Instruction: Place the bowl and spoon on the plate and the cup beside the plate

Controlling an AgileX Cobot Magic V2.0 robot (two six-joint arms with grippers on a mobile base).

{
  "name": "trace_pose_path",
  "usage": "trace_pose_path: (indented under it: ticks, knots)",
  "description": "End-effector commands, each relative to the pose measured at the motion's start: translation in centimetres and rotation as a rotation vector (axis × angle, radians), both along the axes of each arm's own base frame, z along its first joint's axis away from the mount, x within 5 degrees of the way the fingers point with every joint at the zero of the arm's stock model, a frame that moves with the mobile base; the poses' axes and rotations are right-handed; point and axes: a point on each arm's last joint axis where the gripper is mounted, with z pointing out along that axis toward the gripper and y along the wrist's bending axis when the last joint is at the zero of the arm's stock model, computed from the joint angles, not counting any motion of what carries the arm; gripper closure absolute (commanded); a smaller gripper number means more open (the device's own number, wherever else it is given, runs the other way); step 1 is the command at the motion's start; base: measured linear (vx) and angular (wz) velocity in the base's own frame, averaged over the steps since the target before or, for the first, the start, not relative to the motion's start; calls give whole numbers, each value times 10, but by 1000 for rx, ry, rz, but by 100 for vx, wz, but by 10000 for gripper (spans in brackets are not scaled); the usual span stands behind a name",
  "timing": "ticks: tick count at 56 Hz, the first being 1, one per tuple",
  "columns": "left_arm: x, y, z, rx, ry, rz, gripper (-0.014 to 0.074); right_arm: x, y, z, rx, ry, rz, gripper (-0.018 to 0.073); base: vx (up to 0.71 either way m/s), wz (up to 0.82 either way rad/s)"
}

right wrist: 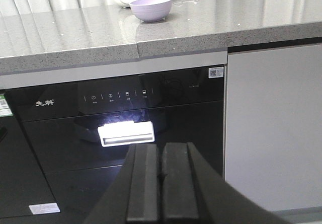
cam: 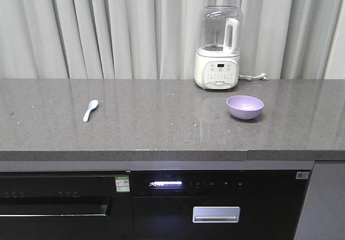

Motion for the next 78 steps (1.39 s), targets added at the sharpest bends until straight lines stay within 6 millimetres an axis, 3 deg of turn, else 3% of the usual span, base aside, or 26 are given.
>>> trace_pose_path:
  ticks: [1, 78]
  knots:
    - [-3, 1, 16, -16, -121, 7, 599, 1, 0, 7, -16, -82, -2, 568, 11, -1]
    - [-3, 1, 16, -16, -121, 7, 599, 1, 0, 7, -16, -83, -2, 568, 34, 1]
